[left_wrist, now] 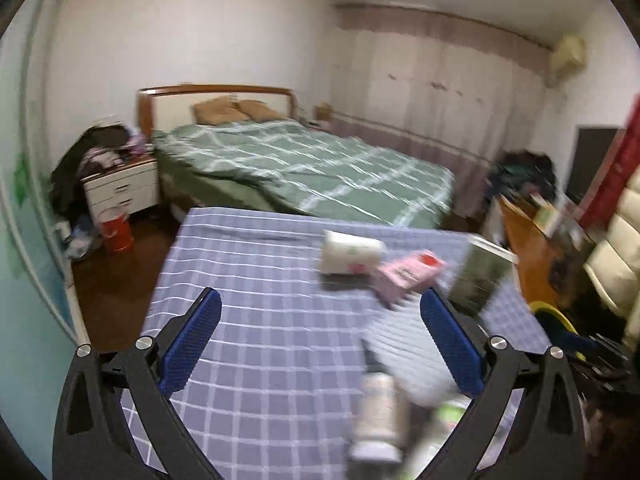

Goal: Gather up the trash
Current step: 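Move the left tool back over the table and the right tool toward the bubble wrap, then grasp the bubble wrap with the right tool and lift it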

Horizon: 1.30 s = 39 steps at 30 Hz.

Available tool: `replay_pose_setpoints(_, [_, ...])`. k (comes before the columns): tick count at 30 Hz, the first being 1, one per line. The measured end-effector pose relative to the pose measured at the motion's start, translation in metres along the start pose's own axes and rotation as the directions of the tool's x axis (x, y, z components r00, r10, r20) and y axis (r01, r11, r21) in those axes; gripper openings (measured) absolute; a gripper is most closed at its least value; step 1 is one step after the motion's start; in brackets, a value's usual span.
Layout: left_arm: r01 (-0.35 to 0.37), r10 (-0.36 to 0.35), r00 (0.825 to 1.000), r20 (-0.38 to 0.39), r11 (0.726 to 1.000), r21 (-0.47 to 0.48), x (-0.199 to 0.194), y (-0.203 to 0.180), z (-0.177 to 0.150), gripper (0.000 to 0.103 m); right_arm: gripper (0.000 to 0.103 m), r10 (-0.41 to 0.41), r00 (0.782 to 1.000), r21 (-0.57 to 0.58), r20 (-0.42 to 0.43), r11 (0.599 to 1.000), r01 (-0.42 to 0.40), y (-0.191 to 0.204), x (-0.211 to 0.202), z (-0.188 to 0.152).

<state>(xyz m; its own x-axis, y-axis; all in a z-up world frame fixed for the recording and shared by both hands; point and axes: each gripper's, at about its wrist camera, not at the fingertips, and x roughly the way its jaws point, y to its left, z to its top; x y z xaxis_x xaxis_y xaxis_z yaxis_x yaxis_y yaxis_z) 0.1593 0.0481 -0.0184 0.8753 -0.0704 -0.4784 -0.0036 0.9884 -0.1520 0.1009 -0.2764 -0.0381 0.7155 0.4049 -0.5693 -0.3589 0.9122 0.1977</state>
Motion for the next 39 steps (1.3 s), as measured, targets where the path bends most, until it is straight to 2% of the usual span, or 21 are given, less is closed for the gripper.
replay_pose_setpoints(3, [-0.101,0.103,0.994,0.026,0.993,-0.056,0.025,0.023,-0.009,0.098,0.065,0.054,0.998,-0.062,-0.019,0.997,-0.055,0.027,0.018,0.011])
replay_pose_setpoints(6, [-0.224,0.228,0.973,0.032,0.970,-0.099,0.042,0.047,-0.023,0.098,0.063,0.101,0.995,-0.112,-0.023,0.988,-0.103,0.054,0.033,0.022])
replay_pose_setpoints(9, [-0.289,0.292,0.956,0.016,0.951,-0.114,0.048,0.060,-0.029,0.098,0.060,0.116,0.992,-0.144,-0.039,0.982,-0.121,0.071,0.043,0.025])
replay_pose_setpoints(11, [-0.348,0.357,0.933,0.037,0.926,-0.148,0.044,0.073,-0.028,0.098,0.055,0.129,0.990,-0.109,-0.065,0.985,-0.135,0.075,0.053,0.029])
replay_pose_setpoints(13, [-0.400,0.416,0.908,0.058,0.898,-0.186,0.038,0.084,-0.028,0.098,0.055,0.144,0.986,-0.055,-0.086,0.987,-0.149,0.077,0.060,0.029])
replay_pose_setpoints(14, [-0.407,0.426,0.902,0.065,0.891,-0.199,0.035,0.087,-0.030,0.098,0.055,0.140,0.986,-0.035,-0.091,0.989,-0.144,0.078,0.063,0.028])
replay_pose_setpoints(17, [-0.407,0.433,0.898,0.082,0.886,-0.221,0.032,0.094,-0.032,0.098,0.055,0.139,0.983,0.014,-0.117,0.990,-0.138,0.080,0.075,0.024])
replay_pose_setpoints(24, [-0.422,0.441,0.885,0.150,0.896,-0.141,0.021,0.071,-0.033,0.098,0.054,0.111,0.986,0.098,-0.126,0.990,-0.099,0.079,0.098,0.026])
replay_pose_setpoints(27, [-0.411,0.428,0.891,0.153,0.903,-0.129,0.012,0.062,-0.031,0.098,0.041,0.090,0.989,0.105,-0.119,0.991,-0.078,0.079,0.103,0.028])
replay_pose_setpoints(28, [-0.405,0.421,0.895,0.149,0.905,-0.126,0.012,0.061,-0.031,0.098,0.024,0.101,0.987,0.112,-0.128,0.990,-0.086,0.079,0.105,0.028])
replay_pose_setpoints(29, [-0.402,0.417,0.897,0.145,0.907,-0.125,0.011,0.059,-0.031,0.098,0.015,0.109,0.985,0.118,-0.134,0.989,-0.093,0.079,0.106,0.027])
replay_pose_setpoints(33, [-0.397,0.413,0.898,0.154,0.909,-0.127,0.008,0.058,-0.031,0.098,0.014,0.130,0.987,0.111,-0.098,0.987,-0.119,0.080,0.095,0.027])
replay_pose_setpoints(39, [-0.388,0.404,0.902,0.150,0.913,-0.125,0.009,0.057,-0.033,0.098,0.014,0.152,0.988,0.083,0.007,0.985,-0.153,0.075,0.061,0.033])
